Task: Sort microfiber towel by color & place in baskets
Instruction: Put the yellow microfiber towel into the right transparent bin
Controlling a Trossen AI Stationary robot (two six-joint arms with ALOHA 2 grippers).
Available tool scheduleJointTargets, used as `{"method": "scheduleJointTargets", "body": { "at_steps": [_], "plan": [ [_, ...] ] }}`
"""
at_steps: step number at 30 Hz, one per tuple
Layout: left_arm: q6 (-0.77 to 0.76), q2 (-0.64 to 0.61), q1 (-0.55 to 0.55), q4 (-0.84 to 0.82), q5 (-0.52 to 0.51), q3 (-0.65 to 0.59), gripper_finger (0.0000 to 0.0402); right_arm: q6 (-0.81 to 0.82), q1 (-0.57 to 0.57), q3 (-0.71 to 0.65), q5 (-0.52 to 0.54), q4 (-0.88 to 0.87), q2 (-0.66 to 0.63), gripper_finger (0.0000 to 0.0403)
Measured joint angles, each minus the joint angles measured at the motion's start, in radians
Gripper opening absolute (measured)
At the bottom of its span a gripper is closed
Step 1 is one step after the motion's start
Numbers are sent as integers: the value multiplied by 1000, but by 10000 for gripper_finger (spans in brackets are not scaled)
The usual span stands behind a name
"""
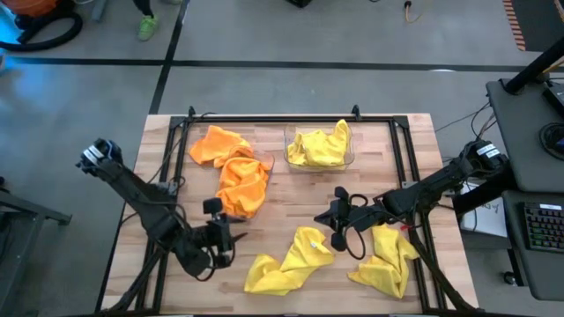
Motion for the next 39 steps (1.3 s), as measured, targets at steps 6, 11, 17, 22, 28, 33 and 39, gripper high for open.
{"method": "scheduleJointTargets", "body": {
  "at_steps": [6, 11, 17, 22, 28, 33, 39],
  "plan": [
    [-5, 37, -2, 9, 0, 0, 146, 58, 3, 0, -67, -2, 0, 9],
    [-5, 65, -2, 17, 0, -1, 146, 62, 30, 0, -108, -2, 0, 9],
    [-8, 77, -2, 32, 0, -1, 146, 166, 61, 50, -178, -123, 0, 9],
    [-26, 77, -2, 34, 0, -1, 146, 300, 114, 110, -179, -289, 0, 9],
    [-35, 77, -1, 37, 0, -1, 146, 401, 134, 166, -178, -390, 0, 9],
    [-74, 77, -1, 37, 1, -1, 145, 408, 148, 166, -178, -407, 23, 9],
    [-123, 77, -1, 36, 1, -1, 145, 392, 163, 188, -203, -413, 107, 27]
  ]
}}
